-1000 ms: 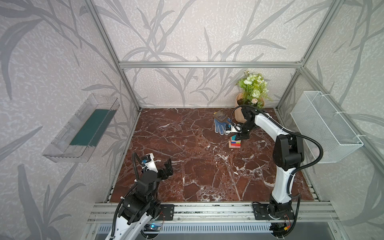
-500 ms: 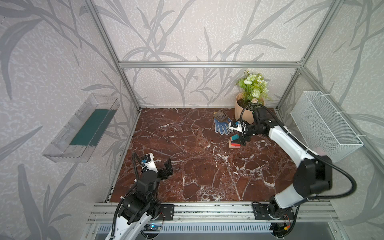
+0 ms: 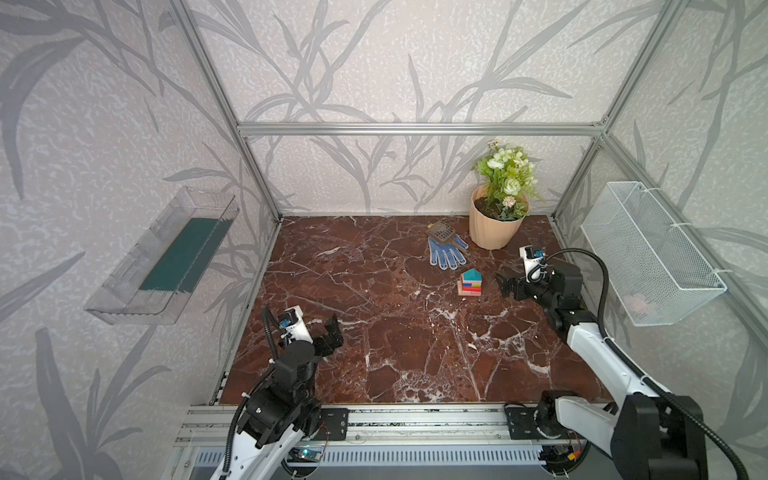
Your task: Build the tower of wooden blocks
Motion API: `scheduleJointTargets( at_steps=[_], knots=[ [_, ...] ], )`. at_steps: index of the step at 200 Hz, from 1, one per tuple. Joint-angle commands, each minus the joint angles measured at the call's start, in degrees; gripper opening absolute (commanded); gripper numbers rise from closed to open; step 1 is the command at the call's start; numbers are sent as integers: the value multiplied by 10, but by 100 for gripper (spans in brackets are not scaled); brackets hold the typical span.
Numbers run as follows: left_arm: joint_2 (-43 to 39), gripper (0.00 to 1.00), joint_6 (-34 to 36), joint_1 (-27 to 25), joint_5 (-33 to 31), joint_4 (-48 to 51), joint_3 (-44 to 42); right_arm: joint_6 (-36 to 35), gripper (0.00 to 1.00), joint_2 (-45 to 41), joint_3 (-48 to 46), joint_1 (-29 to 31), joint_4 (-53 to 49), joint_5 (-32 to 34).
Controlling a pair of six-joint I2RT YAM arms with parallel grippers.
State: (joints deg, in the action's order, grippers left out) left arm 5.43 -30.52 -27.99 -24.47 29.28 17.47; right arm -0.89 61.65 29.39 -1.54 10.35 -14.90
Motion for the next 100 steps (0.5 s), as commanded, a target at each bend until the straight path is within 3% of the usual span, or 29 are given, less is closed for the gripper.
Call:
scheduleJointTargets(
  at_steps=[1, 29, 63, 75, 91, 100],
  knots=[
    [11, 99, 20, 2, -29, -33, -7, 81, 99, -24, -28, -14, 68, 137],
    [69, 99, 71, 2, -81, -115, -17, 79, 99, -2, -63, -20, 119, 149],
    [231, 100, 182, 19, -197, -369, -49, 87, 99, 120, -85, -21, 234, 162],
    [301, 100, 231, 42, -178, -485, -59, 84, 99, 150, -79, -21, 261, 156],
    [398, 100, 275, 76, -139, -599, -60, 67, 99, 134, -64, -21, 214, 139],
    [461, 100, 277, 105, -137, -635, -56, 47, 99, 135, -91, -15, 282, 131]
  ],
)
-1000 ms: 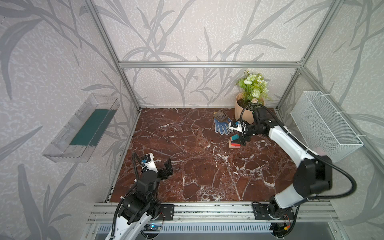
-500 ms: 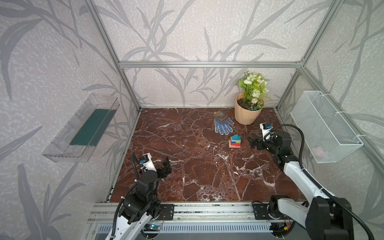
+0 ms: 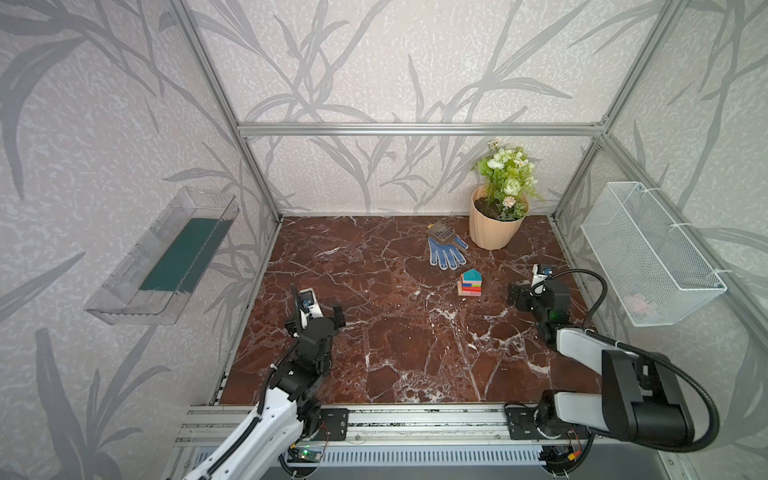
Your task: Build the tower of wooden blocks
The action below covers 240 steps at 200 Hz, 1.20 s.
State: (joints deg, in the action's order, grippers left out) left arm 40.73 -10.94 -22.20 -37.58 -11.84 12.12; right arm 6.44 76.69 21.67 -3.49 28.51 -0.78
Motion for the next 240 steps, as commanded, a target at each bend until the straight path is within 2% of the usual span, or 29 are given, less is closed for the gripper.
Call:
scheduleJointTargets(
  at_steps=[1, 14, 21, 26, 36, 47, 54, 66, 71, 80, 91, 98, 111, 121, 131, 140, 165, 186, 240],
  knots=[
    [115, 100, 81, 51, -4, -227, -2, -29, 99, -14, -17, 4, 112, -13],
    [208, 100, 59, 101, 24, -244, 8, -23, 99, 1, -43, 5, 186, -19],
    [272, 100, 72, 128, 27, -325, 12, -12, 99, 35, -44, 4, 227, -22],
    [297, 100, 83, 127, 9, -340, 21, -16, 99, 59, -44, 4, 263, -38],
    [315, 100, 82, 138, 46, -349, 29, -32, 99, 86, -42, 4, 302, -79],
    [329, 100, 62, 159, 88, -375, 28, -62, 99, 80, -29, 10, 249, -115],
    [341, 100, 50, 183, 129, -390, 30, -82, 99, 85, -28, 33, 244, -85],
    [356, 99, 28, 213, 133, -355, 53, -87, 99, 143, -48, 42, 369, -96],
    [354, 99, 21, 227, 153, -325, 65, -82, 99, 155, -56, 42, 399, -96],
    [354, 99, 23, 259, 236, -302, 74, -77, 99, 129, -61, 43, 358, -58],
    [414, 99, 13, 290, 274, -446, 39, -66, 99, 93, -52, 43, 288, -22],
    [447, 99, 23, 291, 284, -528, 20, -67, 99, 99, -49, 45, 295, -21],
    [458, 99, 31, 297, 343, -508, 26, -77, 99, 127, -37, 45, 316, -53],
    [481, 99, 37, 306, 390, -507, 44, -90, 99, 142, -9, 45, 285, -89],
    [495, 99, 45, 306, 418, -505, 56, -110, 99, 124, 10, 65, 220, -66],
    [488, 99, 46, 306, 422, -486, 60, -115, 99, 108, 24, 70, 170, -60],
    [488, 99, 55, 298, 418, -478, 66, -113, 99, 125, 9, 70, 226, -62],
    [488, 99, 63, 292, 417, -452, 78, -115, 99, 118, 14, 70, 204, -63],
    [488, 99, 64, 291, 417, -457, 76, -115, 99, 119, 18, 71, 198, -63]
  ],
)
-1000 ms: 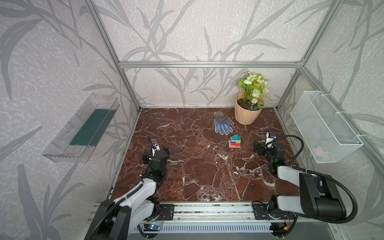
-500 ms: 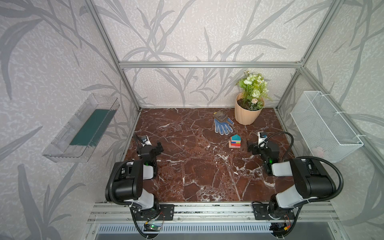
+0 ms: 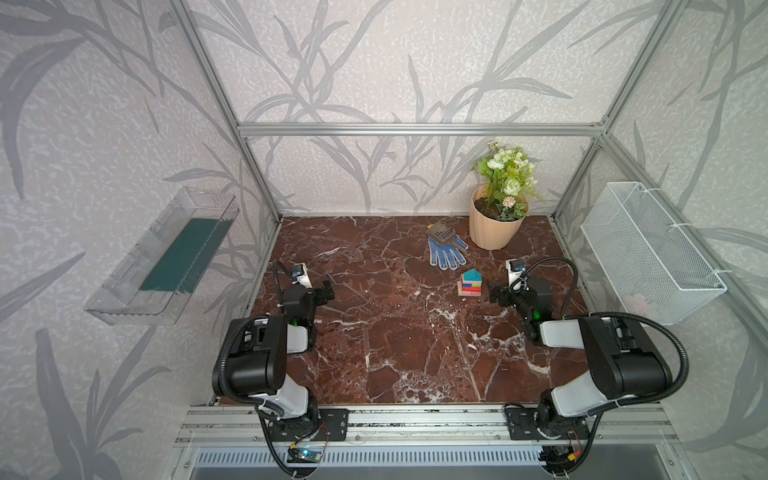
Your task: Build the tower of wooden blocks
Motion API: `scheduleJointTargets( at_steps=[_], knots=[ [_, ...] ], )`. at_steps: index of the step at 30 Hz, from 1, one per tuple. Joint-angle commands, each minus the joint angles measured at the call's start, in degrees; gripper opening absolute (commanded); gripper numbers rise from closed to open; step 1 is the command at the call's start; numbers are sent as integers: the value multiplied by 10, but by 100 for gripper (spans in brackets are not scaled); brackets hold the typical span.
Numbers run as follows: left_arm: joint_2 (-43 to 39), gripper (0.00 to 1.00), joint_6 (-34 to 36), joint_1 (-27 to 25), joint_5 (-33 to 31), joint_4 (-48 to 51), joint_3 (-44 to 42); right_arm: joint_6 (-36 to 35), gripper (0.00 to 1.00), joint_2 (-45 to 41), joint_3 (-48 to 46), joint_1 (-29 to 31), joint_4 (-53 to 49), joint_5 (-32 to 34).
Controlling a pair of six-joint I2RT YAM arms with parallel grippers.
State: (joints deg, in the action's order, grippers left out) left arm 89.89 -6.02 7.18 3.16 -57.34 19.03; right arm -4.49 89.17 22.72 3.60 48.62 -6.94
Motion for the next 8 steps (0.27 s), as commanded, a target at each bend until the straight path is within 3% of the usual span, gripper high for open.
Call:
scheduleJointTargets(
  at_steps=[1, 8],
  knots=[
    [-3, 99, 15, -2, 9, -1, 7, -5, 99, -6, 7, 0, -3, -2],
    [-3, 99, 15, -2, 10, 0, 8, -5, 99, -8, 7, 0, -4, 0]
  ],
)
